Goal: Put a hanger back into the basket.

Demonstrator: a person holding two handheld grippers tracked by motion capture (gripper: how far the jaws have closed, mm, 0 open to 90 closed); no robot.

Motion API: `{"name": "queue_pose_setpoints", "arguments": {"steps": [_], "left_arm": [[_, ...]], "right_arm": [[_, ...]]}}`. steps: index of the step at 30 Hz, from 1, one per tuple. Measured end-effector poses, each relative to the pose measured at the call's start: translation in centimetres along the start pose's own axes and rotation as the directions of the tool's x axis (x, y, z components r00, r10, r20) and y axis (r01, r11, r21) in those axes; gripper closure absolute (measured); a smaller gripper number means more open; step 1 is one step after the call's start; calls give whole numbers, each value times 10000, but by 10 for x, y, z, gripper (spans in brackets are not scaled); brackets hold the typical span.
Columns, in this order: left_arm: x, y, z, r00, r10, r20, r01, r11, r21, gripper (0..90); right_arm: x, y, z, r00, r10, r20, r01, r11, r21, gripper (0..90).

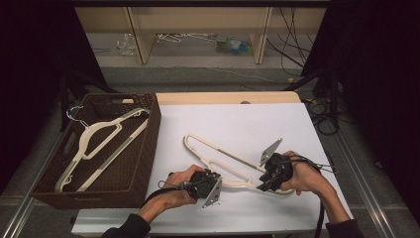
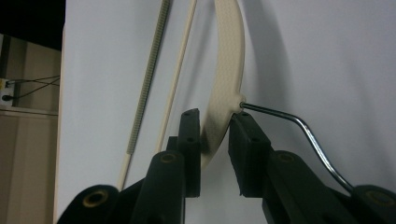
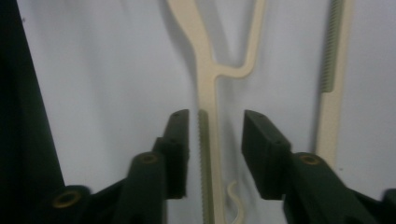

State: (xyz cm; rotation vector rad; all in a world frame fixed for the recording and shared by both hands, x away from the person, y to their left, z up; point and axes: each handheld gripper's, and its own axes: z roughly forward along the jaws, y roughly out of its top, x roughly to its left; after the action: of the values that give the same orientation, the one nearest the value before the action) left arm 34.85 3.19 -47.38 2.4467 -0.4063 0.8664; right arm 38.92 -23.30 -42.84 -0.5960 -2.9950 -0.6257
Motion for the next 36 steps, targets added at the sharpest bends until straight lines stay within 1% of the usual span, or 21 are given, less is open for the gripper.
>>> {"name": "queue_pose_setpoints", "arguments": {"steps": [4, 8, 11, 12, 13, 17, 18, 20, 21, 22, 23, 26, 27, 29, 30, 31, 32, 33, 34, 35, 36], "left_arm": [[5, 2, -5, 9999, -20, -118, 19, 10000, -96, 760], [12, 6, -13, 9994, -53, -335, 45, 9997, -237, 785], [18, 8, -21, 9968, -104, -787, 81, 9996, -286, 805], [21, 8, -23, 9954, -1, -961, -40, 9991, -426, 813], [24, 9, -25, 9946, 85, -1030, -137, 9987, -497, 819], [31, 7, -33, 9928, -59, -1193, 9, 9991, -417, 840], [33, 6, -35, 9917, -171, -1275, 114, 9989, -452, 844], [38, 5, -39, 9901, -319, -1368, 262, 9987, -438, 849], [40, 5, -41, 9893, -408, -1401, 349, 9984, -444, 851], [43, 5, -43, 9875, -546, -1476, 485, 9978, -446, 852], [45, 4, -45, 9864, -682, -1495, 622, 9971, -441, 854], [52, 4, -52, 9824, -1024, -1560, 975, 9945, -384, 858], [53, 3, -54, 9797, -1248, -1567, 1198, 9920, -409, 858], [57, 2, -57, 9731, -1618, -1639, 1553, 9865, -519, 858], [61, 1, -61, 9727, -1702, -1580, 1671, 9854, -328, 858], [64, 0, -63, 9692, -1859, -1618, 1831, 9826, -318, 858], [66, -1, -66, 9665, -2001, -1604, 1976, 9798, -319, 858], [69, -2, -68, 9613, -2253, -1587, 2219, 9743, -394, 858], [73, -5, -73, 9522, -2625, -1561, 2582, 9649, -480, 858], [75, -5, -74, 9485, -2772, -1534, 2725, 9608, -516, 859], [76, -7, -75, 9336, -3240, -1530, 3145, 9456, -833, 859]], "right_arm": [[7, 0, -13, 9976, 198, 666, -169, 9989, -447, 425], [14, 0, -26, 9921, 438, 1175, -291, 9918, -1241, 379], [17, 1, -35, 9838, 571, 1702, -266, 9840, -1763, 379], [18, 2, -40, 9808, 499, 1886, -110, 9794, -2016, 378], [19, 2, -45, 9773, 654, 2017, -187, 9741, -2253, 379], [24, 3, -63, 9638, 885, 2515, -113, 9561, -2930, 371], [25, 4, -68, 9677, 781, 2398, -13, 9524, -3050, 363], [29, 4, -73, 9644, 891, 2489, 15, 9396, -3422, 338], [30, 5, -77, 9641, 944, 2484, -22, 9376, -3477, 325], [32, 5, -77, 9639, 1067, 2437, -92, 9288, -3704, 317], [33, 6, -77, 9607, 1060, 2567, 1, 9241, -3822, 303], [35, 6, -80, 9559, 1228, 2668, -69, 9175, -3976, 274], [36, 6, -81, 9519, 1290, 2778, -44, 9125, -4090, 274], [38, 6, -86, 9434, 1482, 2968, 7, 8938, -4484, 274], [39, 7, -87, 9411, 1517, 3022, 80, 8834, -4686, 274], [41, 7, -91, 9387, 1643, 3031, 51, 8726, -4885, 274], [42, 7, -93, 9372, 1612, 3092, 147, 8676, -4971, 269], [43, 7, -94, 9357, 1634, 3128, 159, 8660, -4999, 264], [45, 7, -95, 9331, 1588, 3228, 263, 8648, -5015, 265], [48, 7, -96, 9322, 1578, 3258, 316, 8611, -5075, 265], [49, 7, -96, 9315, 1560, 3286, 368, 8583, -5118, 265]]}}
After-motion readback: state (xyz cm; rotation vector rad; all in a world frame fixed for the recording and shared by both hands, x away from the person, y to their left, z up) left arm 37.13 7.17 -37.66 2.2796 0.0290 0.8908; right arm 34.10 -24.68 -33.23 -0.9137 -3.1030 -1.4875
